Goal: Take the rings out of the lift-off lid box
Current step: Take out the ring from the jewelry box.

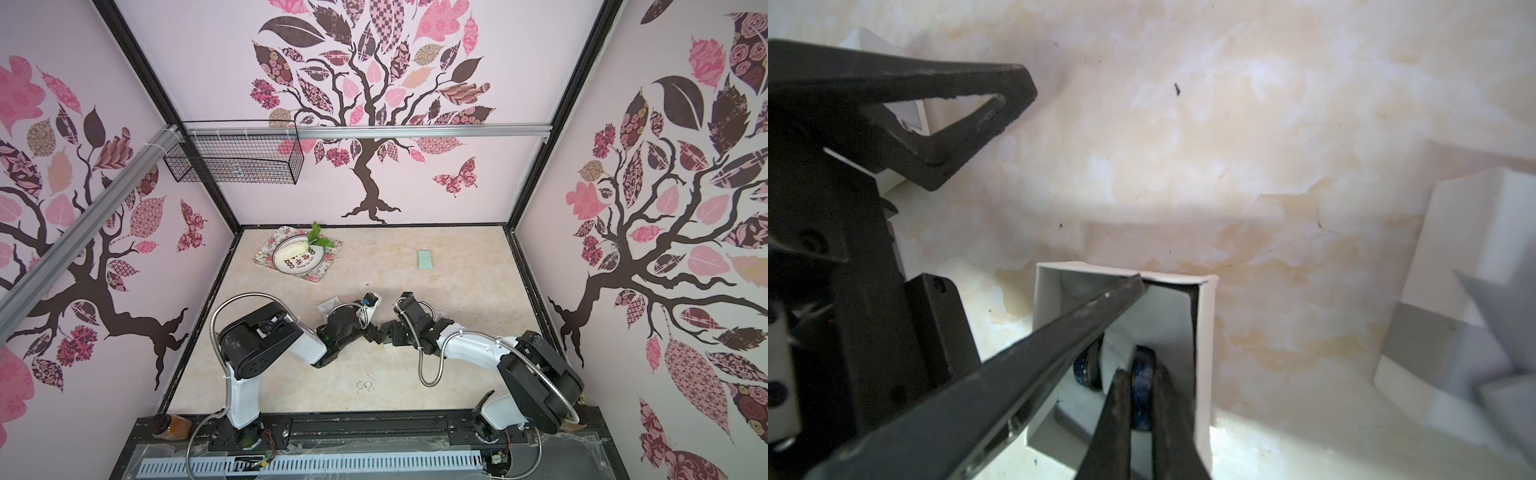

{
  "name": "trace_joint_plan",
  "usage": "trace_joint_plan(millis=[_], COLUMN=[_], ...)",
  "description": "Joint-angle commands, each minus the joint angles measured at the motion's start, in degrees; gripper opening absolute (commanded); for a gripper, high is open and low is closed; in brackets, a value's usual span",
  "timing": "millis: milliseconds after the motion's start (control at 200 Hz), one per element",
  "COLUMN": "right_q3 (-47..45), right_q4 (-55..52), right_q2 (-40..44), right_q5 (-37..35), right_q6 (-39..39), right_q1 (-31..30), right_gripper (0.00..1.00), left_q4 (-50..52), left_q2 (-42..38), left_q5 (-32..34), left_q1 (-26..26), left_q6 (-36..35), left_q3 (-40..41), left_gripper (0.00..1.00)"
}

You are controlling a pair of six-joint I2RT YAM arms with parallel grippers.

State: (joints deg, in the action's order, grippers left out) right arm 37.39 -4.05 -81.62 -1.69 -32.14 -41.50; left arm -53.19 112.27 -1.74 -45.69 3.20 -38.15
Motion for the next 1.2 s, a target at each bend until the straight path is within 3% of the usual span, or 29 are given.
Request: trace_joint_plan(millis=[0,250,495,1195], right_q3=[-0.4,-1.1,-1.5,-2.1], right_q4=[-0.3,0.2,0.3,1.4], right_q2=[0.6,0.0,0.2,0.3], right_q5=[-0.8,-1.0,-1.4,-0.2], right_q6=[-1.2,-1.2,-0.9,-0.3], right_q1=[-0.2,-0.2,-0.2,-0.2], right_gripper=[0.0,0.0,0.0,0.0], left_q4=[18.0,37.1,56.1,54.1], left_q2=[-5.2,-14.9,-16.5,-6.2], left_q5=[0.5,0.5,-7.2,-11.4], left_q1=[0.1,0.3,0.8,0.9], left_q6=[-0.7,-1.0,-0.4,1.0], left_q3=[-5.0,-9.3,-15.0,-21.9], left_gripper=[0.98,0.98,0.98,0.98])
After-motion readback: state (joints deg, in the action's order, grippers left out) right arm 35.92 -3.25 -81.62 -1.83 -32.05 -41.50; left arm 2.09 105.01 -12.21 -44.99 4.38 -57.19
